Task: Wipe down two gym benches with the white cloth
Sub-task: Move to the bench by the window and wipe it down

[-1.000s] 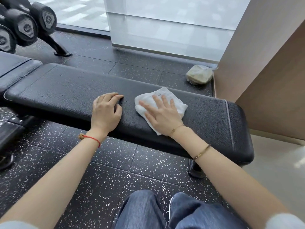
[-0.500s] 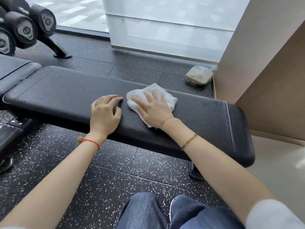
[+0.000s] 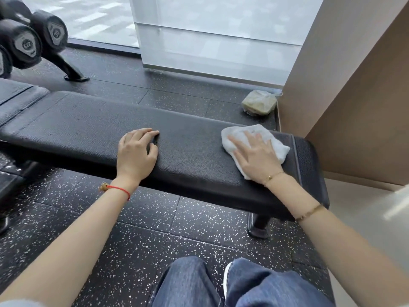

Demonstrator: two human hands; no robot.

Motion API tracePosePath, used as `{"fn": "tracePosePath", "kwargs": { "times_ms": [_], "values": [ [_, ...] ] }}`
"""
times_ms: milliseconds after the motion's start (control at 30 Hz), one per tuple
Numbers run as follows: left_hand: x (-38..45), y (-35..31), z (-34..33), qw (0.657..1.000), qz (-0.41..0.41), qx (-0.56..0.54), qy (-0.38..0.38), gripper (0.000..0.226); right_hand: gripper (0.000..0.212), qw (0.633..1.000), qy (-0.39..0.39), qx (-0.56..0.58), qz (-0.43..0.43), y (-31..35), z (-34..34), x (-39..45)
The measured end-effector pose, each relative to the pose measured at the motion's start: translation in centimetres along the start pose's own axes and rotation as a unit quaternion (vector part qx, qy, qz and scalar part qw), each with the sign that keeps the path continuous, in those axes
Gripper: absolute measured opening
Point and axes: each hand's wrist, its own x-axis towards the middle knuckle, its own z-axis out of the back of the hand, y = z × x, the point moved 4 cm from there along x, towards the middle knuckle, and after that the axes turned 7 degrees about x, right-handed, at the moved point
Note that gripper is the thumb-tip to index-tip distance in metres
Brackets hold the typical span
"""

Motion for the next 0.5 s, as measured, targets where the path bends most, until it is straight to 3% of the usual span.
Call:
{"fn": "tracePosePath", "kwargs": {
  "times_ms": [100,300,367,500],
  "values": [
    [0.0,-0.1,-0.1,1.000,-0.003,0.000,0.002,0.042,0.047,0.998,-0.003,0.016,0.062,-1.0,0.2,-4.6],
    [0.0,0.0,-0.2,1.000,-0.002,0.009,-0.002,0.043,0.047,0.998,0.004,-0.004,-0.068,-3.3,1.5,1.6],
    [0.0,0.1,-0.3,1.000,0.003,0.009,-0.002,0.043,0.047,0.999,0.005,-0.013,-0.036,-0.1,0.8,3.6],
    [0.1,0.0,-0.4,1.000,0.000,0.007,-0.003,0.043,0.048,0.991,0.038,-0.022,0.127,7.6,-1.8,1.9]
  ]
}}
